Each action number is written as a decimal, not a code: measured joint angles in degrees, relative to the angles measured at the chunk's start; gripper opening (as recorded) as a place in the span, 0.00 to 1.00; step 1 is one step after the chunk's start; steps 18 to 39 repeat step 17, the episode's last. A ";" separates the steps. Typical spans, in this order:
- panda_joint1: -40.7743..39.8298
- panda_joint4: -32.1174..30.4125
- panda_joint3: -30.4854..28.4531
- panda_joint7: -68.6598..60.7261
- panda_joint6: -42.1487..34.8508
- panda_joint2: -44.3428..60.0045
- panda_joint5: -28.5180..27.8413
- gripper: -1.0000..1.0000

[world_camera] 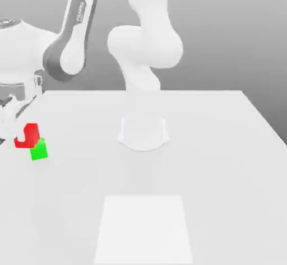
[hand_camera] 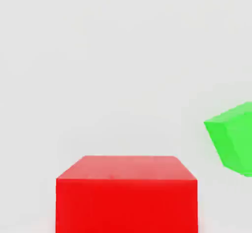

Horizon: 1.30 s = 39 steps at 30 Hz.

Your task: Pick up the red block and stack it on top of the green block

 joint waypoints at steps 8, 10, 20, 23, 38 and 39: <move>-3.31 -1.33 -5.12 0.82 5.17 4.25 6.23 0.00; -2.48 -1.26 -5.11 -1.45 7.60 6.98 9.50 0.00; -2.47 -1.21 -2.33 -9.15 13.80 14.24 20.51 1.00; -2.47 -1.21 -2.33 -9.15 13.80 14.24 20.51 1.00; -2.47 -1.21 -2.33 -9.15 13.80 14.24 20.51 1.00; -2.47 -1.21 -2.33 -9.15 13.80 14.24 20.51 1.00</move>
